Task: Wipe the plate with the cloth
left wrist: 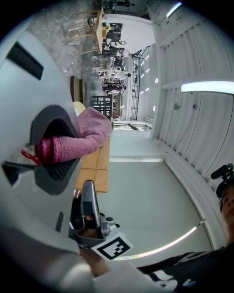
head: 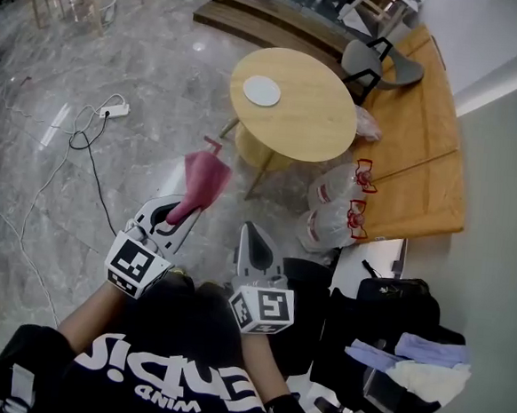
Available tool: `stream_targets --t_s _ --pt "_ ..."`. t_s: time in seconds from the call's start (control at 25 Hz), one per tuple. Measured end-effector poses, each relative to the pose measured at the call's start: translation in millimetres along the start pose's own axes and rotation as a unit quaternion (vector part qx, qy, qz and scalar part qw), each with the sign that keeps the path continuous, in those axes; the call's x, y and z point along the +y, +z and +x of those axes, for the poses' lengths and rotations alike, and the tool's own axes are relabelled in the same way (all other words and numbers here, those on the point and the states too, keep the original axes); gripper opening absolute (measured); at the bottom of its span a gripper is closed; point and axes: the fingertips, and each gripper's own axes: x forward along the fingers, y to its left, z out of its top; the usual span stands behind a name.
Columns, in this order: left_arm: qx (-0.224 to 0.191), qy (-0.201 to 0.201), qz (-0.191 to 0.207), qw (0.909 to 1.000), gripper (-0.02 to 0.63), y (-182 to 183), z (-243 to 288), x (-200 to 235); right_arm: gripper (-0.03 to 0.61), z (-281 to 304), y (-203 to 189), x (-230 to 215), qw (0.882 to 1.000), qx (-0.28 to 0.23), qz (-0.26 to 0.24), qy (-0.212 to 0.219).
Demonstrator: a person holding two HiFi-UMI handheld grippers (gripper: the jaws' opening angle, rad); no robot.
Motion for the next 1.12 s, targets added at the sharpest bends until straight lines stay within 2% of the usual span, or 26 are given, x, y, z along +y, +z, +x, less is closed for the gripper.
stream_targets --t_s 0.48,1.12 --pt "-0.001 -0.006 -0.004 1.0000 0.051 -10 -7 20 0.023 12 0 9 1.000 -0.004 0.005 -0.008" --pt "0.010 0.005 -0.011 0.9999 0.051 -6 30 51 0.023 51 5 -19 1.000 -0.006 0.007 -0.009"
